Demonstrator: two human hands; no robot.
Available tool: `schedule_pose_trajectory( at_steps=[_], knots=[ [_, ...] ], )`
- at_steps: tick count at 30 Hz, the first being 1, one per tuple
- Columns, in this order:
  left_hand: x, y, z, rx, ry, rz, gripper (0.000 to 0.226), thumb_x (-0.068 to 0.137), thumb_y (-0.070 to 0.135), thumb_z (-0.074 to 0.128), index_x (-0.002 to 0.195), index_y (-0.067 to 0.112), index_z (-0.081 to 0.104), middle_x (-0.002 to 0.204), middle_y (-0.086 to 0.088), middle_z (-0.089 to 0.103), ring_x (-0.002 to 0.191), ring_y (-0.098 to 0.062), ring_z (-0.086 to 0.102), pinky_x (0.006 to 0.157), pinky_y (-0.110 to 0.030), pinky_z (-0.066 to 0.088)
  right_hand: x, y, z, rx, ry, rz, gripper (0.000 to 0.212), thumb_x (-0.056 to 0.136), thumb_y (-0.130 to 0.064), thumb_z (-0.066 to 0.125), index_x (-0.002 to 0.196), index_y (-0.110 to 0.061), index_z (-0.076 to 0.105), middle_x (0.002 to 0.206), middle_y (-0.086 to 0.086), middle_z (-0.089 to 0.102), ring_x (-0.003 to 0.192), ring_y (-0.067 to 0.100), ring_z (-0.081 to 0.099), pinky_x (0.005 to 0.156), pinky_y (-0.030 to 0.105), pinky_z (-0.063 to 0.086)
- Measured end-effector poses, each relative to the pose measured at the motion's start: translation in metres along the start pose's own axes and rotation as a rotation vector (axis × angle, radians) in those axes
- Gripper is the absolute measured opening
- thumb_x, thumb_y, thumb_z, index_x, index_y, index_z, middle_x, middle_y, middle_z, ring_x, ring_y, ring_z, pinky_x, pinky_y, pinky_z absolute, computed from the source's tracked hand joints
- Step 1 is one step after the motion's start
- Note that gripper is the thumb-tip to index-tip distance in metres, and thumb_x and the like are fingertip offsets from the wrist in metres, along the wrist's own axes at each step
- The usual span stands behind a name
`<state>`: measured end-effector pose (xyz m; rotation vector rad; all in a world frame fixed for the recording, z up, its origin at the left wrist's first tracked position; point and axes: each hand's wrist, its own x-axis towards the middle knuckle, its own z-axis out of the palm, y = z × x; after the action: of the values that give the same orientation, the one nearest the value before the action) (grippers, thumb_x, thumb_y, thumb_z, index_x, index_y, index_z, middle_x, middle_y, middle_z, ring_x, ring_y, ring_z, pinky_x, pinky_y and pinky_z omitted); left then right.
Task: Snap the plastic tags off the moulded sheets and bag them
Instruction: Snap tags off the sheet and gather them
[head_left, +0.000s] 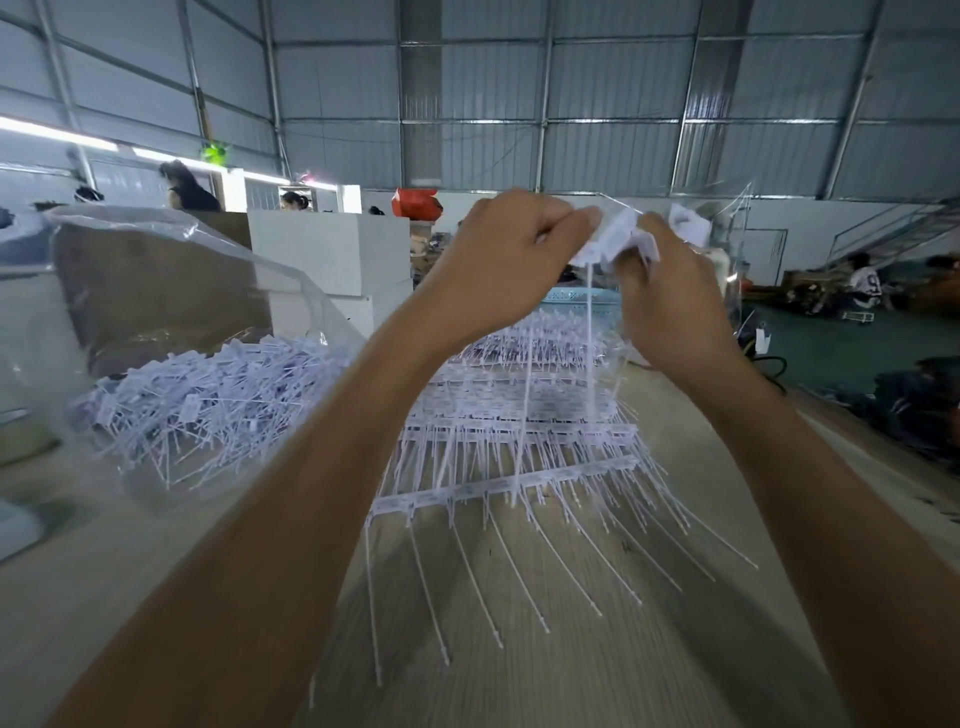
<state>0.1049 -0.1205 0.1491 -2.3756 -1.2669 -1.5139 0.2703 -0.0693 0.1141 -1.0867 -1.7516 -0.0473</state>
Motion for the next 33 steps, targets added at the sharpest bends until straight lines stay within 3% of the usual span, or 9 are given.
schedule_pose_trajectory(
  at_steps=[3, 7, 10, 13, 16, 20, 25, 28, 33],
  knots=[
    [0.001, 0.011, 0.000, -0.125, 0.040, 0.067, 0.048, 0.104, 0.035, 0.047, 0.060, 0.018, 0.043, 0.054, -0.002, 0.042, 0.052, -0.016, 0.049, 0.071, -0.044, 0.058, -0.002, 0.026, -0.002, 0.202, -0.082, 0.210, 0.017, 0.108, -0.024, 0.043, 0.113, -0.020, 0.059, 0.087, -0.003, 0.064, 0.073, 0.014, 0.057, 0.066, 0.033, 0.047],
    [0.000, -0.001, 0.003, -0.015, 0.010, 0.087, 0.041, 0.106, 0.037, 0.039, 0.081, 0.008, 0.053, 0.070, -0.016, 0.054, 0.066, -0.030, 0.058, 0.077, -0.054, 0.055, -0.003, 0.031, -0.008, 0.607, -0.180, 0.306, 0.027, 0.109, -0.018, 0.041, 0.118, -0.028, 0.064, 0.058, -0.008, 0.045, 0.047, 0.007, 0.033, 0.044, 0.020, 0.027],
    [-0.003, -0.014, 0.010, -0.004, -0.029, 0.051, 0.024, 0.109, 0.029, 0.038, 0.103, 0.009, 0.048, 0.065, -0.002, 0.045, 0.060, -0.025, 0.047, 0.080, -0.057, 0.055, -0.002, 0.018, -0.012, 0.769, -0.239, 0.244, 0.031, 0.109, -0.017, 0.042, 0.111, -0.027, 0.071, 0.061, -0.004, 0.039, 0.050, 0.010, 0.027, 0.044, 0.021, 0.024],
    [-0.003, -0.023, 0.015, -0.004, -0.013, 0.054, 0.021, 0.108, 0.030, 0.038, 0.105, 0.011, 0.045, 0.059, 0.007, 0.043, 0.054, -0.019, 0.042, 0.071, -0.058, 0.055, -0.002, 0.004, -0.013, 0.827, -0.303, 0.209, 0.031, 0.105, -0.014, 0.048, 0.091, -0.023, 0.074, 0.062, -0.002, 0.039, 0.052, 0.011, 0.024, 0.045, 0.022, 0.022],
    [-0.002, -0.028, 0.017, -0.062, -0.004, 0.040, 0.021, 0.106, 0.036, 0.042, 0.100, 0.016, 0.045, 0.064, 0.006, 0.059, 0.057, -0.029, 0.048, 0.072, -0.056, 0.057, 0.000, -0.001, -0.017, 0.931, -0.373, 0.210, 0.019, 0.101, -0.013, 0.053, 0.097, -0.018, 0.071, 0.063, -0.002, 0.040, 0.050, 0.011, 0.024, 0.043, 0.022, 0.022],
    [-0.001, -0.029, 0.018, -0.058, -0.030, 0.088, 0.019, 0.104, 0.038, 0.047, 0.098, 0.021, 0.042, 0.080, -0.020, 0.067, 0.049, -0.021, 0.041, 0.052, -0.039, 0.041, -0.002, -0.005, -0.019, 0.874, -0.439, 0.165, 0.013, 0.102, -0.022, 0.056, 0.100, -0.018, 0.068, 0.068, 0.002, 0.051, 0.049, 0.011, 0.023, 0.043, 0.023, 0.020],
    [-0.004, -0.027, 0.017, -0.067, 0.025, 0.093, 0.022, 0.107, 0.030, 0.046, 0.103, 0.009, 0.046, 0.067, 0.012, 0.067, 0.053, -0.003, 0.059, 0.046, -0.019, 0.032, -0.005, -0.004, -0.020, 0.776, -0.453, 0.082, 0.014, 0.099, -0.021, 0.063, 0.110, -0.015, 0.069, 0.067, -0.002, 0.053, 0.047, 0.005, 0.034, 0.042, 0.018, 0.028],
    [-0.002, -0.029, 0.016, -0.012, 0.062, 0.050, 0.034, 0.105, 0.041, 0.045, 0.096, 0.010, 0.053, 0.060, 0.000, 0.057, 0.051, -0.006, 0.047, 0.053, -0.029, 0.037, -0.004, -0.006, -0.019, 0.771, -0.394, 0.057, 0.009, 0.101, -0.010, 0.058, 0.102, -0.008, 0.067, 0.067, 0.002, 0.051, 0.047, 0.005, 0.035, 0.043, 0.019, 0.029],
    [-0.005, -0.034, 0.016, -0.043, 0.066, -0.015, 0.051, 0.104, 0.050, 0.039, 0.081, 0.011, 0.061, 0.063, -0.001, 0.063, 0.054, -0.004, 0.057, 0.064, -0.035, 0.051, -0.002, -0.006, -0.022, 0.809, -0.307, 0.112, 0.010, 0.101, -0.011, 0.057, 0.100, -0.011, 0.066, 0.068, 0.002, 0.050, 0.048, 0.006, 0.036, 0.043, 0.020, 0.029]
  ],
)
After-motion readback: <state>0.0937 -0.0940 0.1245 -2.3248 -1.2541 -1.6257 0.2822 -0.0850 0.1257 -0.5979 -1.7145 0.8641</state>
